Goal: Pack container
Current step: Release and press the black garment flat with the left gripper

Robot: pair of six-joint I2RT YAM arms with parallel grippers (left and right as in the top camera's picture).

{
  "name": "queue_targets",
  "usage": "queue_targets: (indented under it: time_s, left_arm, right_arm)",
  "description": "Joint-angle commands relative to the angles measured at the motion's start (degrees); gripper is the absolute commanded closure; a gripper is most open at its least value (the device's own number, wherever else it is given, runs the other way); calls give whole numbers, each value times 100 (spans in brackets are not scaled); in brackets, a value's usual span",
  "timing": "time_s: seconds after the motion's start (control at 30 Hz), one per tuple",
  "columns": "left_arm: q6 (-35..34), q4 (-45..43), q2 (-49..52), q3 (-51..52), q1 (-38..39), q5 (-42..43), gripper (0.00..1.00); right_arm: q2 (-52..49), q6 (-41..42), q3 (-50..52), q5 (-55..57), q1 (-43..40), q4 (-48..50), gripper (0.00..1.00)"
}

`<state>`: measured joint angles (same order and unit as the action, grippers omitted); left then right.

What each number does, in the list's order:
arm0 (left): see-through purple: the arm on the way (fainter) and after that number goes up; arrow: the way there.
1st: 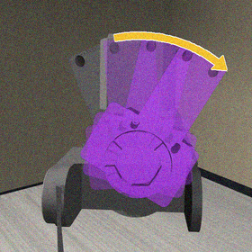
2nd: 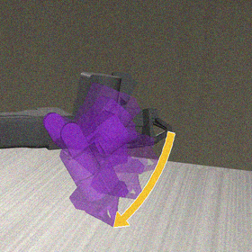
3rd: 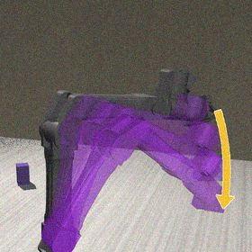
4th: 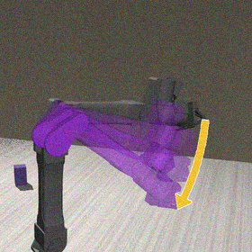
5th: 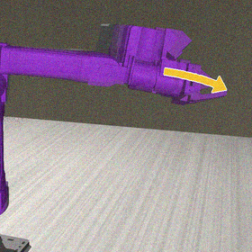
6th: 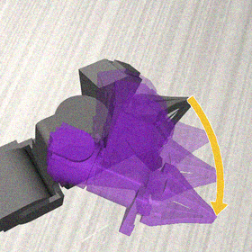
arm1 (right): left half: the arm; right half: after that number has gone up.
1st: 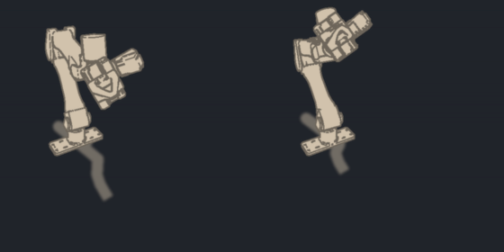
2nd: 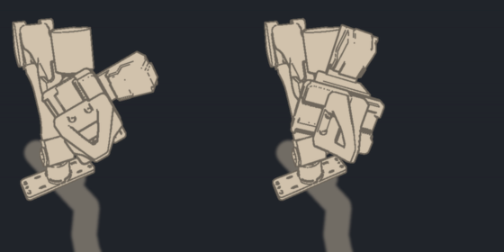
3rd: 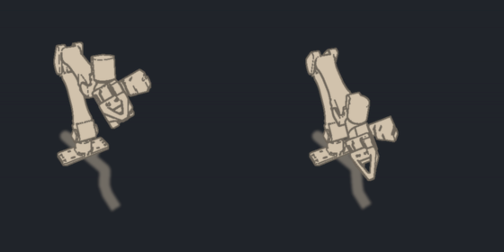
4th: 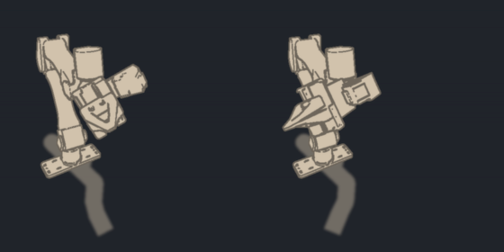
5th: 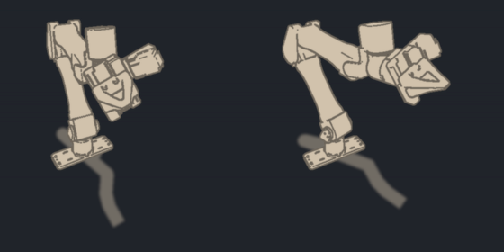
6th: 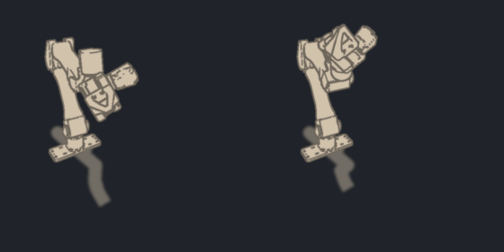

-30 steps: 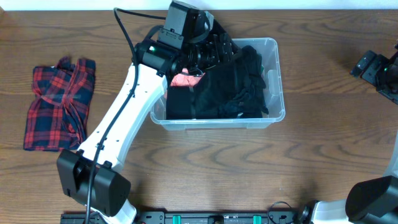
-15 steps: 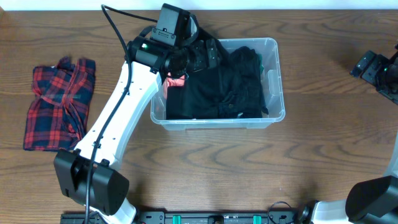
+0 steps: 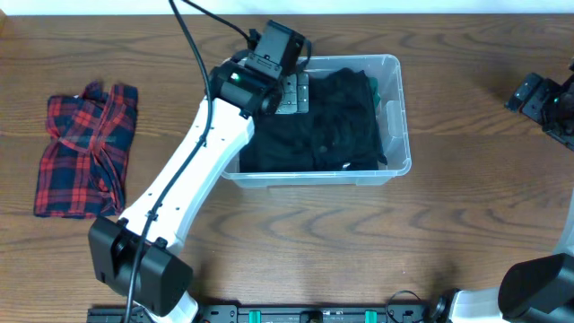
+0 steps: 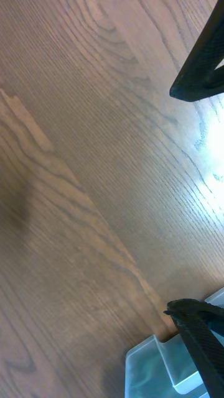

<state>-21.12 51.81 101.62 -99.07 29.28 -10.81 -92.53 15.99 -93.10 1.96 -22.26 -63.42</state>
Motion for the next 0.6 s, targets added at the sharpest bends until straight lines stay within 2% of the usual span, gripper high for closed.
queue_targets:
  time_s: [0.0, 0.1, 0.13, 0.2, 0.27, 0.33, 0.47, 0.57]
  left_arm:
    - [315, -68, -66, -188, 107, -713, 1]
    - [354, -157, 66, -140, 125, -710, 2]
    - [354, -181, 149, -129, 125, -708, 6]
    - [352, -197, 363, -125, 129, -704, 27]
    - [350, -197, 605, -125, 133, -608, 55]
    - [348, -199, 894, -125, 136, -420, 71]
    - [348, -267, 1440, -125, 136, 48, 86]
    - [350, -348, 1779, -125, 146, 332, 87]
  right_arm:
    - [-17, 70, 11, 17, -22, -7, 1]
    - [-17, 70, 11, 17, -22, -7, 1]
    - [-17, 72, 11, 17, -22, -7, 1]
    - [-17, 70, 11, 17, -22, -7, 1]
    - [-17, 70, 11, 17, -22, -4, 1]
    - [-17, 70, 11, 17, -22, -4, 1]
    - [-17, 72, 11, 17, -22, -7, 1]
    - [-17, 70, 11, 17, -22, -7, 1]
